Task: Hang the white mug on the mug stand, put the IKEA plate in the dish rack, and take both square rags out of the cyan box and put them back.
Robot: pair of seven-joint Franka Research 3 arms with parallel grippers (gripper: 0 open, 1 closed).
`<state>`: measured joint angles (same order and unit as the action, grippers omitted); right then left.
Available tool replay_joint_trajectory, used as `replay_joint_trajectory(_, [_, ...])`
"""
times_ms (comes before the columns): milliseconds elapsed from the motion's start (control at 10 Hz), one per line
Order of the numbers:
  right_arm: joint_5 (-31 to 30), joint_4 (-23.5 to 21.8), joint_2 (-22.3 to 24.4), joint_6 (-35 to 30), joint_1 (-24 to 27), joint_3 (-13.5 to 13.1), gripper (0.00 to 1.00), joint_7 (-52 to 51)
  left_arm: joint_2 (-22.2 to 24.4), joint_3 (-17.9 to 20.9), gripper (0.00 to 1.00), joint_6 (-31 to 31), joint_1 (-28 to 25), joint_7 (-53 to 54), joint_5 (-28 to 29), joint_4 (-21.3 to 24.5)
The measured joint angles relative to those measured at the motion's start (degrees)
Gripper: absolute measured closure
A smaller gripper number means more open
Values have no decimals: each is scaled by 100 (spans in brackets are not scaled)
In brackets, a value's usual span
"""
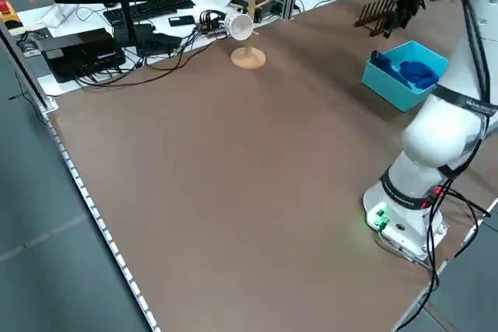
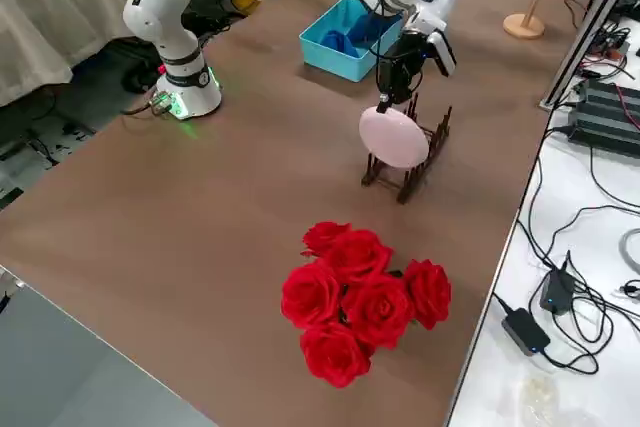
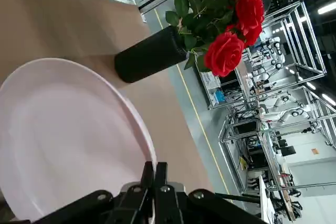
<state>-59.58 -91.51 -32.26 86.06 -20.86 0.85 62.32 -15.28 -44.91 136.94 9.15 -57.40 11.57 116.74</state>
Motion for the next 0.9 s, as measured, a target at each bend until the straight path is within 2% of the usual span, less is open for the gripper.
replay_joint_trajectory(200, [0,2,-53,8,-1,-1,97,84,-782,28,0,28,312,-825,899,-302])
replay_joint_trajectory(400, [-3,8,-120,18,-1,-1,97,126,-1265,110,0,27,363,-889,1190,-384])
replay_joint_trajectory(700, [-17,12,-202,69,-1,-6,97,134,-1581,583,0,29,752,-890,1348,-444])
replay_joint_trajectory(900, [-40,23,-250,76,1,-21,95,135,-1699,690,4,29,910,-895,1361,-468])
